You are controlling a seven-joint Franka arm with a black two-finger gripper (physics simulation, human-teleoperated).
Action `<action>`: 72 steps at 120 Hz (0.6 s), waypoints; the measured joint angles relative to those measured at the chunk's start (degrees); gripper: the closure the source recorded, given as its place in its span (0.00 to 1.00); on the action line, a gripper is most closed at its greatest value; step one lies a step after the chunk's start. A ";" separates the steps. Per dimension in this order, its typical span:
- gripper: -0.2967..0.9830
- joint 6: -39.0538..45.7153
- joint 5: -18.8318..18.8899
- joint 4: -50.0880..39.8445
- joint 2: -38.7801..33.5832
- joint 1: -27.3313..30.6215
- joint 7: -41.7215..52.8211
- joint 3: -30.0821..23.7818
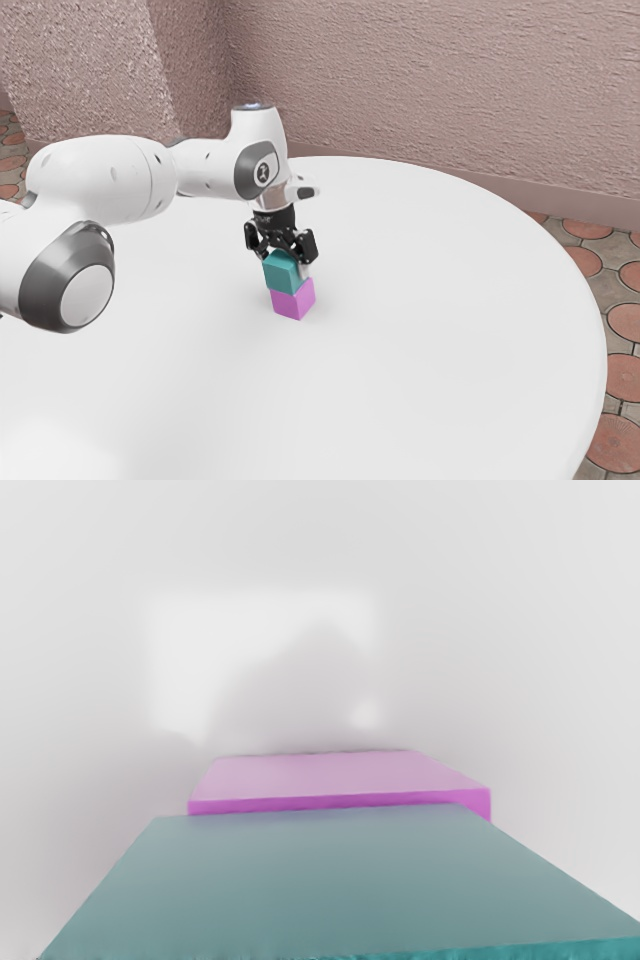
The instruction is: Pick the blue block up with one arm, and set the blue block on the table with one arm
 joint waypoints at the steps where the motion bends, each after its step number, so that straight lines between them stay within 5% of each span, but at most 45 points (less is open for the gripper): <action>1: 0.23 0.00 0.00 -0.03 -0.01 -0.01 0.00 0.01; 21: 0.23 -0.01 0.01 -0.45 -0.10 -0.05 -0.07 0.09; 41: 0.41 0.00 -0.01 -0.55 -0.14 0.06 -0.15 0.12; 72: 0.45 0.00 0.34 -0.49 -2.04 -0.43 -0.25 0.69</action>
